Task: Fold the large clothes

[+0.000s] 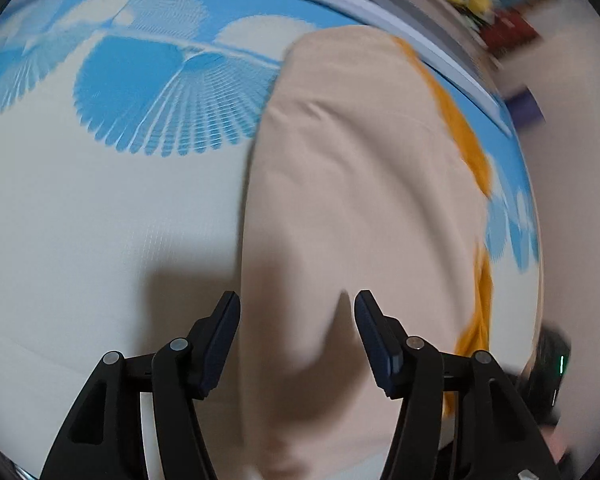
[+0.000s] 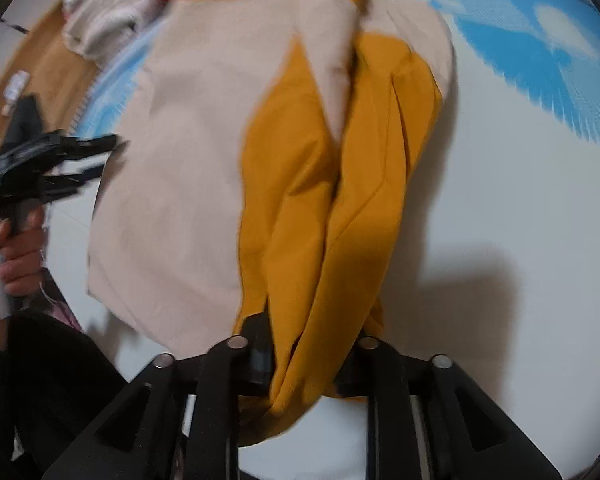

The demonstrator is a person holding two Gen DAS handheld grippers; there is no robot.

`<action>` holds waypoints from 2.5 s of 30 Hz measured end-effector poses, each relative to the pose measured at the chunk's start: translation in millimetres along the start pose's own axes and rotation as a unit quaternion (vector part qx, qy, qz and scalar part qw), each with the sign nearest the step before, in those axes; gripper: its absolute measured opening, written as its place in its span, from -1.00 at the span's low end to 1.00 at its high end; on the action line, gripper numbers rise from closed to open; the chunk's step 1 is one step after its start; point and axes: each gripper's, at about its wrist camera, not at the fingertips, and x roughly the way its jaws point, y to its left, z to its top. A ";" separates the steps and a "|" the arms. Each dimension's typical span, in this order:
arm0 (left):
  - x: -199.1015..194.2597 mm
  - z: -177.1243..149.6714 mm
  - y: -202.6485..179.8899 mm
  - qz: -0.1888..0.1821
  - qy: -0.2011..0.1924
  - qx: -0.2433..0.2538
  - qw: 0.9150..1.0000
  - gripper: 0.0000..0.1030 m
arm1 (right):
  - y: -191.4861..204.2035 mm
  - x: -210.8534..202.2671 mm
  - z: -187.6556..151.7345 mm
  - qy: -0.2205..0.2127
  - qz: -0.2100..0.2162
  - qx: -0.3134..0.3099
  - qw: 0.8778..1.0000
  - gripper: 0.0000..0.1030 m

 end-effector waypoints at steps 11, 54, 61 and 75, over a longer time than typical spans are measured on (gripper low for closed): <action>-14.4 -83.1 -16.2 0.149 0.004 0.175 0.973 0.35 | -30.1 -29.9 -21.6 0.007 -0.102 0.043 0.994 -0.09; -99.0 -229.4 -84.5 0.133 -0.246 0.103 0.955 0.98 | 172.5 -109.0 -170.8 -0.336 -0.208 -0.024 0.918 0.90; -98.0 -228.5 -84.7 0.135 -0.246 0.104 0.954 0.98 | 170.7 -108.4 -169.7 -0.335 -0.209 -0.024 0.918 0.90; -96.3 -226.7 -83.5 0.134 -0.245 0.107 0.954 0.98 | 169.5 -108.8 -169.6 -0.335 -0.209 -0.026 0.918 0.89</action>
